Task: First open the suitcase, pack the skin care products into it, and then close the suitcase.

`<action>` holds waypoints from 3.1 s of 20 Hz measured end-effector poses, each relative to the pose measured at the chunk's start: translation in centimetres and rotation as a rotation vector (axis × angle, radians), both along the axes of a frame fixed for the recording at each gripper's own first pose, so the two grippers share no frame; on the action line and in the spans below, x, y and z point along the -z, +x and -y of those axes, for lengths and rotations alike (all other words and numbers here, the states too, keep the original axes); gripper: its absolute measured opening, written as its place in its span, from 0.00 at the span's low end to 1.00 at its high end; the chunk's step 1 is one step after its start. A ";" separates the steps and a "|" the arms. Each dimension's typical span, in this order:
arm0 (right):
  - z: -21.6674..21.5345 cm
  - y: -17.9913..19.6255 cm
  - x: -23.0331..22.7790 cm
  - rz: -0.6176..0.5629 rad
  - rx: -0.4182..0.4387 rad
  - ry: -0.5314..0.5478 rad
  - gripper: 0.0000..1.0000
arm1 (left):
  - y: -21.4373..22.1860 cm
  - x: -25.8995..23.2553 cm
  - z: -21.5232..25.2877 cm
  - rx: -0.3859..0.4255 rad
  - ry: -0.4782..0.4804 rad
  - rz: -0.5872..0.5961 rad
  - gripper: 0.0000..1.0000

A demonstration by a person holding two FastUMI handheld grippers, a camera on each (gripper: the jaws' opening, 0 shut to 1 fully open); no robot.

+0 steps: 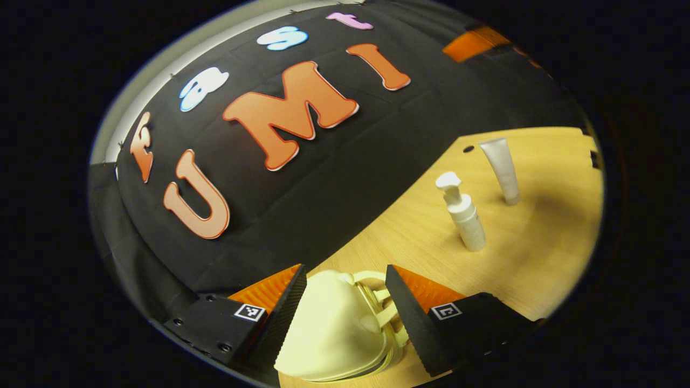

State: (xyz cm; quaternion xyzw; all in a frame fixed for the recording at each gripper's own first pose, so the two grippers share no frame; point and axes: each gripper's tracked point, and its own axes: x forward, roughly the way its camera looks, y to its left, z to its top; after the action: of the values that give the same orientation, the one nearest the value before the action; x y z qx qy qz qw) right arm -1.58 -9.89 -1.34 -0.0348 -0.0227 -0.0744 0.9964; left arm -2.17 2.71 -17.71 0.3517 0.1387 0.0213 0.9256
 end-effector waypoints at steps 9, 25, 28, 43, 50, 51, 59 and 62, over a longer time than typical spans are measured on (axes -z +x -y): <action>3.1 -1.2 1.3 -0.024 0.070 0.008 0.96 | 1.4 9.5 -1.5 0.044 0.316 -0.223 0.88; 3.1 -3.1 3.4 -0.079 0.093 0.002 0.96 | 3.1 9.4 -2.7 -0.019 0.465 -0.198 0.10; 2.4 -2.6 3.3 -0.079 0.091 0.008 0.96 | 2.3 6.9 -3.8 -0.069 0.347 -0.145 0.09; -1.7 -0.7 1.5 -0.079 0.078 -0.009 0.96 | 1.0 -5.5 -15.1 -0.230 -0.135 0.052 0.09; -2.6 -0.2 0.9 -0.079 0.110 -0.005 0.96 | -0.4 -8.3 -23.3 -0.304 -0.248 0.122 0.12; -2.8 -0.2 1.0 -0.081 0.116 -0.006 0.96 | -0.6 -8.4 -24.7 -0.322 -0.278 0.132 0.12; -4.3 0.1 0.4 -0.081 0.160 -0.014 0.96 | -1.7 -7.4 -34.3 -0.414 -0.397 0.161 0.14; -4.6 0.0 0.3 -0.082 0.183 -0.016 0.96 | -2.0 -5.9 -38.5 -0.460 -0.454 0.152 0.14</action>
State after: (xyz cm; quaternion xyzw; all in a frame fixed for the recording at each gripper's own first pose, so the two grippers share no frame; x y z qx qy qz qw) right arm -1.60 -5.29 -1.66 -0.0476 0.0208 -0.1635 0.9852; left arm -4.21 41.26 -11.81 0.0931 0.1463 0.2245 0.9589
